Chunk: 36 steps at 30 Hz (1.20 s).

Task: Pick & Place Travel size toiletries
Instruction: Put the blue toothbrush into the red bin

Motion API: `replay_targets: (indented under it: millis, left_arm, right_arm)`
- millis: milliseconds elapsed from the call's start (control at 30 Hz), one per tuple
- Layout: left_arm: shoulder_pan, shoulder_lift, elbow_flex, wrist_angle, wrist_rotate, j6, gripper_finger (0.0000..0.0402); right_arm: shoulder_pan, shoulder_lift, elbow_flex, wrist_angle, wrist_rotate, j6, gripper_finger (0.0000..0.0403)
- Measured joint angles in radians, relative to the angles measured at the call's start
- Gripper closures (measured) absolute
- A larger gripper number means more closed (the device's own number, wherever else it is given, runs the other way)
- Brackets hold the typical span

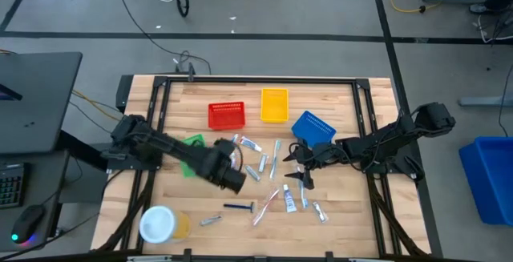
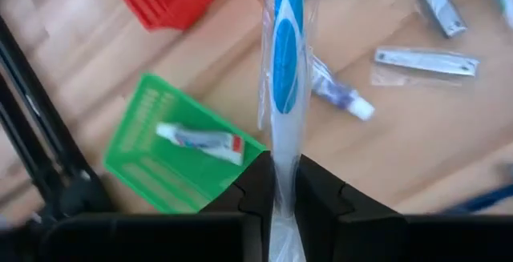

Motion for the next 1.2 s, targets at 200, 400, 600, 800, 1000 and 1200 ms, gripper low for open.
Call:
replay_targets:
  millis: [200,400,600,800,1000,1200]
  left_arm:
    - [0.109,0.000,-0.008,0.013,-0.099,0.184,0.0372]
    - [0.232,0.000,-0.008,0.004,-0.147,0.382,0.0365]
    - [0.369,-0.026,-0.007,-0.001,-0.195,0.543,0.0361]
    - [0.502,-0.046,-0.008,0.013,-0.259,0.680,0.0376]
    - [0.586,-0.083,-0.008,0.074,-0.280,0.799,0.0362]
    - [0.647,-0.128,-0.008,0.086,-0.291,0.827,0.0375]
  right_arm:
    - [0.000,0.000,0.000,0.000,0.021,0.012,0.0132]
    - [0.000,0.000,0.000,-0.001,0.019,0.044,0.0151]
    - [0.000,0.000,0.000,-0.007,0.019,0.135,0.0165]
    - [0.019,0.005,0.000,-0.022,0.018,0.183,0.0172]
    - [0.068,0.029,0.000,-0.003,0.026,0.211,0.0167]
    - [0.123,0.048,-0.001,0.007,0.027,0.291,0.0162]
